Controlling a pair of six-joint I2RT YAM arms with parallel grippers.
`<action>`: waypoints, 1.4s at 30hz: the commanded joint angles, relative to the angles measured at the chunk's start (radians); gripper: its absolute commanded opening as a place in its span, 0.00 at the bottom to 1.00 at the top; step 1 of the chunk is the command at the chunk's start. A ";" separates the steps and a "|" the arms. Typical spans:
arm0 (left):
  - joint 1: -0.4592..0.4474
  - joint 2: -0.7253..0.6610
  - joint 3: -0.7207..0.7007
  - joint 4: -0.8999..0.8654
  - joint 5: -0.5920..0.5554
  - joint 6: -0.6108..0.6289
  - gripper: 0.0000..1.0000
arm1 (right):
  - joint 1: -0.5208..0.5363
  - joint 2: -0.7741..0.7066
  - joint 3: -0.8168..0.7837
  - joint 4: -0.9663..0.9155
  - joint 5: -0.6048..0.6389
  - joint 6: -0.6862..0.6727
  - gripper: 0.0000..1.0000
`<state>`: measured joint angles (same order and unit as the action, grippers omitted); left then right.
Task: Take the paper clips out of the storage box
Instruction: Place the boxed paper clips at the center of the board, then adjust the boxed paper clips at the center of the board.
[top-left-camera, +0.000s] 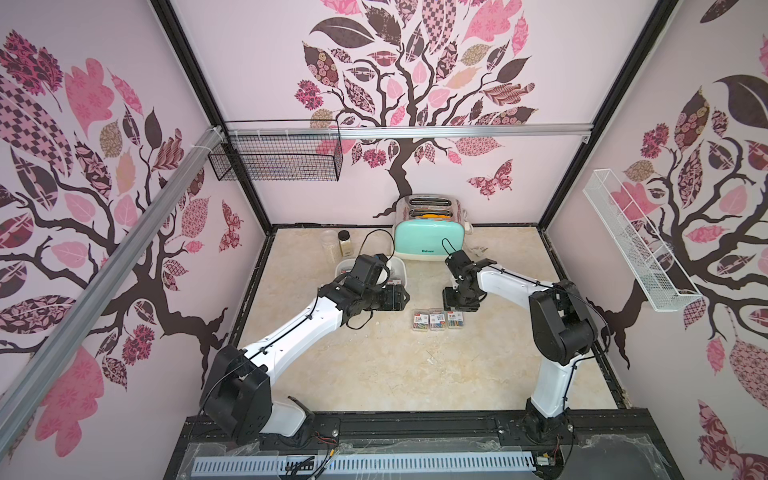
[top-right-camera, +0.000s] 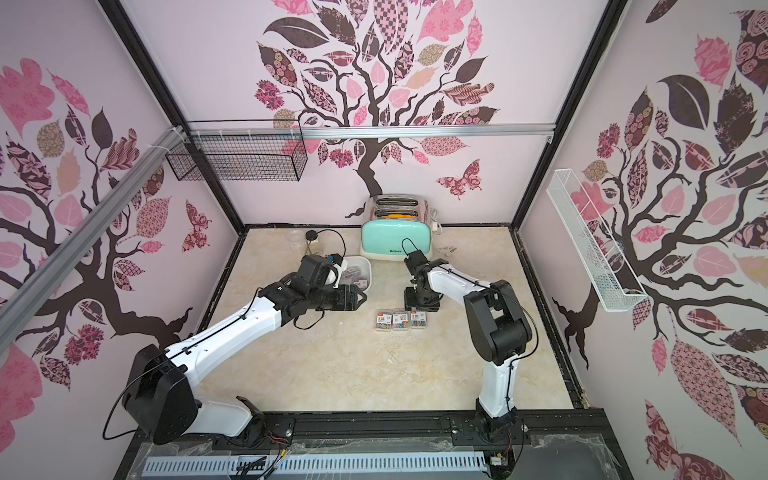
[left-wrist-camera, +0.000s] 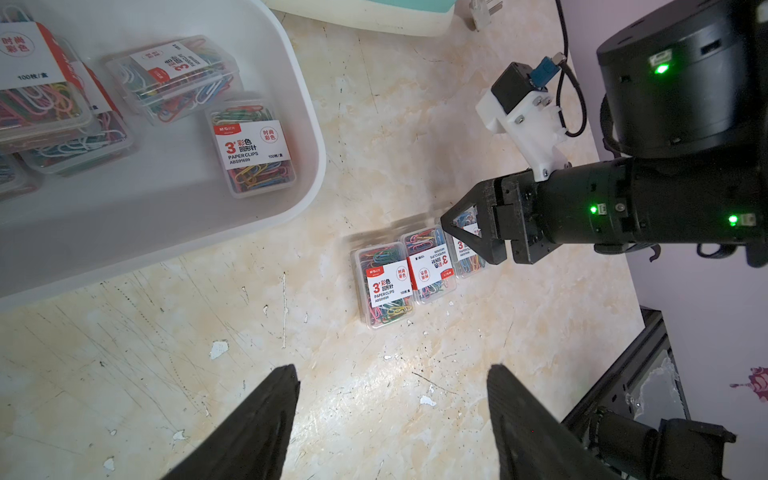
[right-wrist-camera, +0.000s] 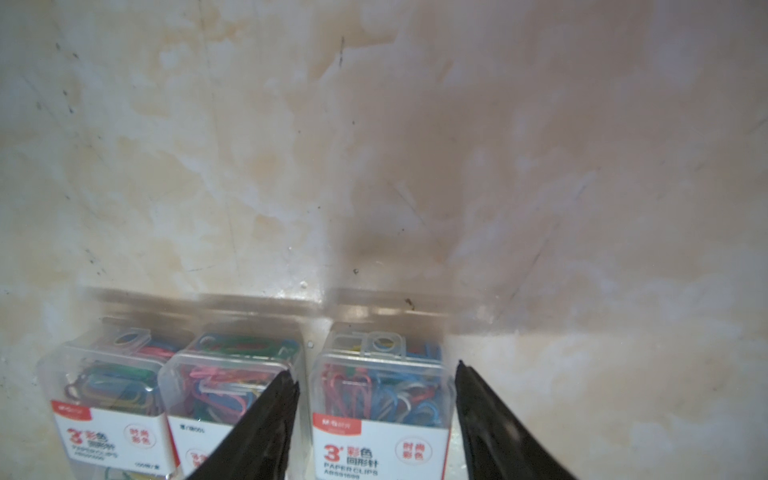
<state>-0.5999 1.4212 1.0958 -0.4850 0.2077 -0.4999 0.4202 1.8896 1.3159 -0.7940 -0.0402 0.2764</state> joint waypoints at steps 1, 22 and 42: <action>0.000 0.007 0.024 0.010 0.006 0.008 0.77 | -0.004 -0.006 0.039 -0.014 0.021 0.014 0.64; 0.000 0.019 0.034 0.017 -0.009 0.001 0.78 | -0.094 -0.087 0.022 -0.140 0.101 0.055 0.51; 0.014 0.064 0.088 -0.065 -0.094 0.007 0.98 | -0.088 -0.026 -0.037 -0.082 0.008 0.055 0.51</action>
<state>-0.5922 1.4754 1.1561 -0.5358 0.1417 -0.4999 0.3248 1.8275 1.2854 -0.8848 -0.0193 0.3294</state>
